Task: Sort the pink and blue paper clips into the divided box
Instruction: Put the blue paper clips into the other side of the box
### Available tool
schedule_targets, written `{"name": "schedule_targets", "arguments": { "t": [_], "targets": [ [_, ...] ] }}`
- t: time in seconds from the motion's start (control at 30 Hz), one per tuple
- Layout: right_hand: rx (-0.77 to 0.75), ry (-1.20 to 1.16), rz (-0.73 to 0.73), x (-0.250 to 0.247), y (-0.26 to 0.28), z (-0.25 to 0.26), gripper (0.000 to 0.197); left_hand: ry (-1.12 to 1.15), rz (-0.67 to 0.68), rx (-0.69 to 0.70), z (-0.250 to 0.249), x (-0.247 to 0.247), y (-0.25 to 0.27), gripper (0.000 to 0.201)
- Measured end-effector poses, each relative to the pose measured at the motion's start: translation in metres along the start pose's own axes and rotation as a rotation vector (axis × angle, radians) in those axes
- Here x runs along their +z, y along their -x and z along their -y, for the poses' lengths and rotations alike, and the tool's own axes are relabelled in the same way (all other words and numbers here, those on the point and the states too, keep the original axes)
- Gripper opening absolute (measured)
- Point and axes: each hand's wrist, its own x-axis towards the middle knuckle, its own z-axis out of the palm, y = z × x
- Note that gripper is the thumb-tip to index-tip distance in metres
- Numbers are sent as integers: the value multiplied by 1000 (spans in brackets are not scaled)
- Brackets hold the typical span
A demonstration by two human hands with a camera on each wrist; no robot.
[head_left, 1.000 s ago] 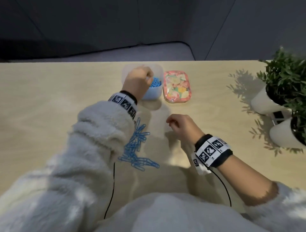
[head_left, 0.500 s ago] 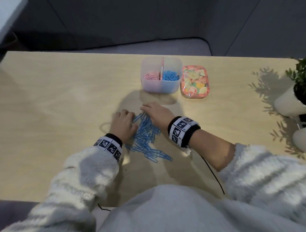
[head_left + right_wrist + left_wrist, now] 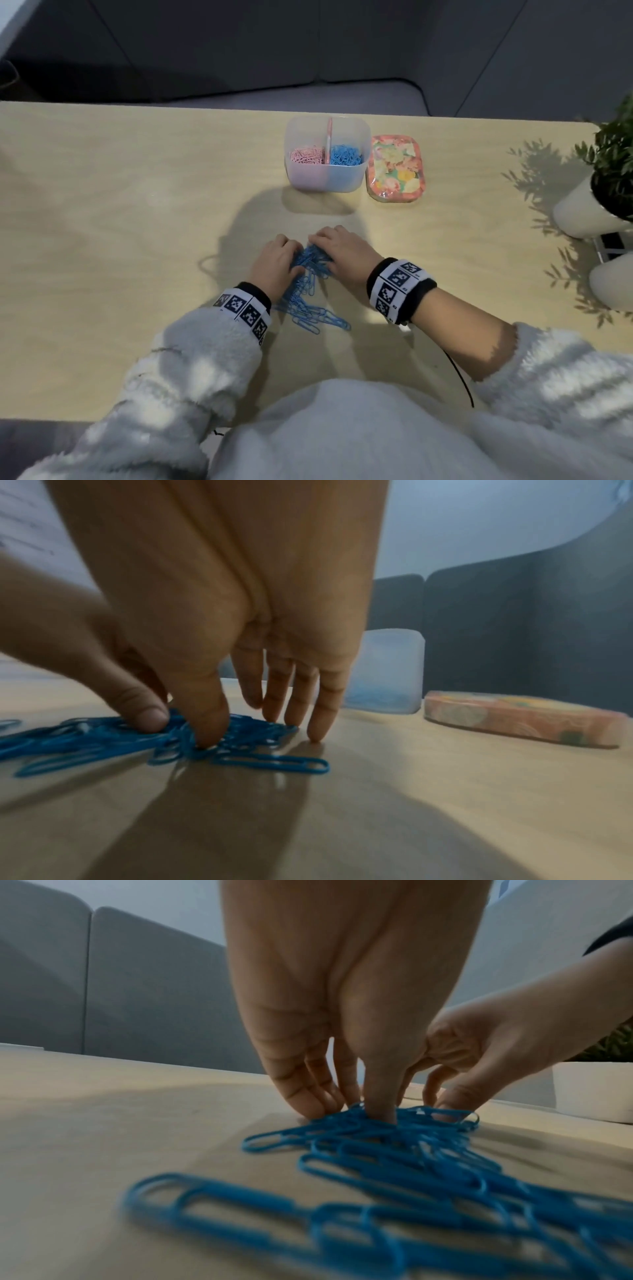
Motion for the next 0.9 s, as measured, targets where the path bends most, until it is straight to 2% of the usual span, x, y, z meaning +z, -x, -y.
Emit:
{"name": "schedule_targets", "arguments": {
  "t": [0.1,0.3,0.43,0.57,0.63,0.7,0.77,0.9],
  "targets": [
    [11,77,-27,3,-1,4,33,-21,29,21,-8,-3,-7,28],
    [52,68,-33,8,12,-6,21,-36,46,114,-8,-1,-5,25],
    [139,-129,-31,-3,22,-19,22,-33,36,132,-4,-1,-4,25],
    [240,-468,-209,-43,26,-29,15,30,-10,112,-2,-3,-5,25],
    [266,-558,-270,-71,19,-34,14,55,-27,107,-3,-5,-6,24],
    [320,-586,-362,-97,5,-42,13,69,-38,119,-5,-8,-9,24],
    [387,-566,-443,-120,-14,-51,25,66,-38,132,-9,-13,-14,24],
    [498,-583,-492,-142,-50,-64,23,90,-52,132,-22,-30,-26,22]
  ]
}}
